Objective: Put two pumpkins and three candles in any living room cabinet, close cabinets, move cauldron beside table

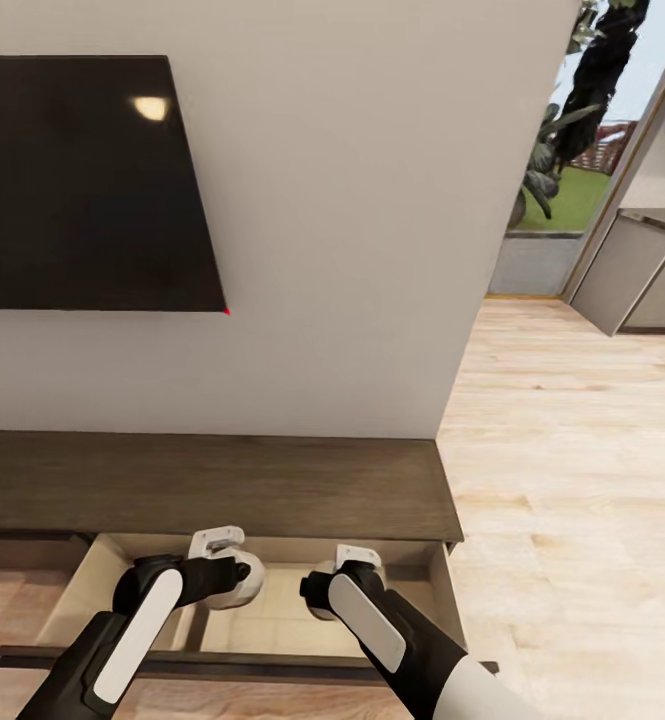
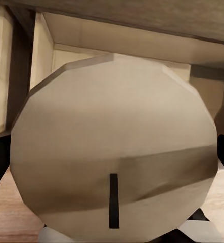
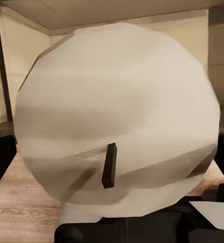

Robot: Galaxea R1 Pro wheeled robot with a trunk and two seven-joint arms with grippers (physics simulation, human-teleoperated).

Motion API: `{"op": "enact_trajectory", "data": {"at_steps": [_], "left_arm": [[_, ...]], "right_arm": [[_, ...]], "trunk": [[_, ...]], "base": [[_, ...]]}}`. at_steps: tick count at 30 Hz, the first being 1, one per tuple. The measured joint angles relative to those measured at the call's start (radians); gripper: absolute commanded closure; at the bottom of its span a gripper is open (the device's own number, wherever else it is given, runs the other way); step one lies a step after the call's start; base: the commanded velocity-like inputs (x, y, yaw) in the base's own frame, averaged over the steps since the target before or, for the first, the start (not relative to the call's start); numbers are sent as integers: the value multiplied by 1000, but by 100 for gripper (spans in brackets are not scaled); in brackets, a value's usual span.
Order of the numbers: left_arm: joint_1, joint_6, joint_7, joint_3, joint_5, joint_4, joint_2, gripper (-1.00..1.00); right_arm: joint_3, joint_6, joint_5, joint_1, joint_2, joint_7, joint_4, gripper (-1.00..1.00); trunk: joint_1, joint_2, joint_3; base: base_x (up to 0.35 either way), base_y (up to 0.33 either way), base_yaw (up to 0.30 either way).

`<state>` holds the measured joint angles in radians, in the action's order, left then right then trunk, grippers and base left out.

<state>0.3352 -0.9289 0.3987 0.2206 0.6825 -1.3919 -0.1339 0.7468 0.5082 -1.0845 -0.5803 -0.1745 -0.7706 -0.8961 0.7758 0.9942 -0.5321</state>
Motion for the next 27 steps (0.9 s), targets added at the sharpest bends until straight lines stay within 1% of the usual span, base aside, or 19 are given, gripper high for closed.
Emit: {"op": "enact_trajectory", "data": {"at_steps": [8,12,18,27], "left_arm": [[0,1,0,1,0,0,0,100],[0,0,0,3,2,0,0,100],[0,0,0,3,-1,0,0,100],[0,-1,-1,2,1,0,-1,100]], "right_arm": [[0,2,1,-2,0,3,0,100],[0,1,1,-1,0,2,0,100],[0,0,1,-2,0,3,0,100],[0,0,1,-2,0,2,0,100]], "trunk": [[0,0,0],[0,0,2],[0,0,3],[0,0,3]], "base": [[-2,46,-1],[0,23,-101],[0,120,-22],[8,14,-1]]}}
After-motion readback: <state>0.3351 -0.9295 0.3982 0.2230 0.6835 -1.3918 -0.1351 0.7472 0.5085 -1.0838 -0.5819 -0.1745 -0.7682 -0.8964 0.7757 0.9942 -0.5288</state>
